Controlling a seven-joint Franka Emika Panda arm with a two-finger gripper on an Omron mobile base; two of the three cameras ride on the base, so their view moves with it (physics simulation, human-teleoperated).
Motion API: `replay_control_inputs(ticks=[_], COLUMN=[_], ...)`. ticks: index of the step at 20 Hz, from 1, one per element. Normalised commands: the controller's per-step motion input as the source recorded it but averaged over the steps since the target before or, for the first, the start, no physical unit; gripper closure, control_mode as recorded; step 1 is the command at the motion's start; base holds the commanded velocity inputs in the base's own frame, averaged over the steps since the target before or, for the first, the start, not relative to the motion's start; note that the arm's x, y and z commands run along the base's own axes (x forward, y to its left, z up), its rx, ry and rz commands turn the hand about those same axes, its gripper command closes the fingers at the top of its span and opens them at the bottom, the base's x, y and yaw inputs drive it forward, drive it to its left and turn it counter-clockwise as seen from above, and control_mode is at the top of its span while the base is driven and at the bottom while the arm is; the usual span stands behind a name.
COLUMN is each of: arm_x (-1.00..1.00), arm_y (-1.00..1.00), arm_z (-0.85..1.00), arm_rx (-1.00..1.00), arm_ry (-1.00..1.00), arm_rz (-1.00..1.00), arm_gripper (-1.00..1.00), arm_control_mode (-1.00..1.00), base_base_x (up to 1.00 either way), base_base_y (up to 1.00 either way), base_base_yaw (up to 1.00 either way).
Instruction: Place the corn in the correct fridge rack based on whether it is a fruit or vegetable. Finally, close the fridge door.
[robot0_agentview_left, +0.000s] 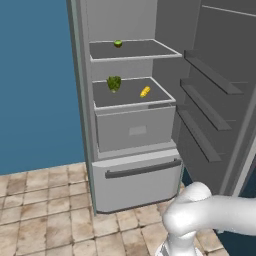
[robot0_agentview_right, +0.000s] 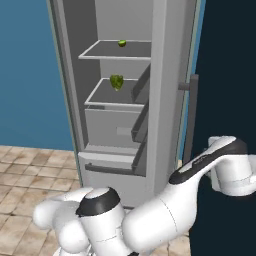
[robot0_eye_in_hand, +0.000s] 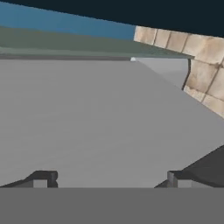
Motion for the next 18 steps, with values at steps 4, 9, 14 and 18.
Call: replay_control_inputs(ticks=[4,9,14,18], arm_x=[0.42,0.60,0.09,0.00], arm_y=[0.00,0.13,0.64,0.99], arm_z=[-0.22,-0.19,-0.22,-0.33], arm_rx=[0.12,0.15,0.07,0.01], arm_ry=[0.00,0.07,0.06,0.00], arm_rz=[0.04,0.03,0.12,0.18], arm_gripper=[-1.00,-1.00,-1.00,-1.00], arm_control_mode=[-1.00,-1.00,-1.00,-1.00], base_base_x=[0.00,0.00,0.00,0.00], base_base_y=[0.00,0.00,0.00,0.00], base_base_yaw=[0.00,0.00,0.00,0.00])
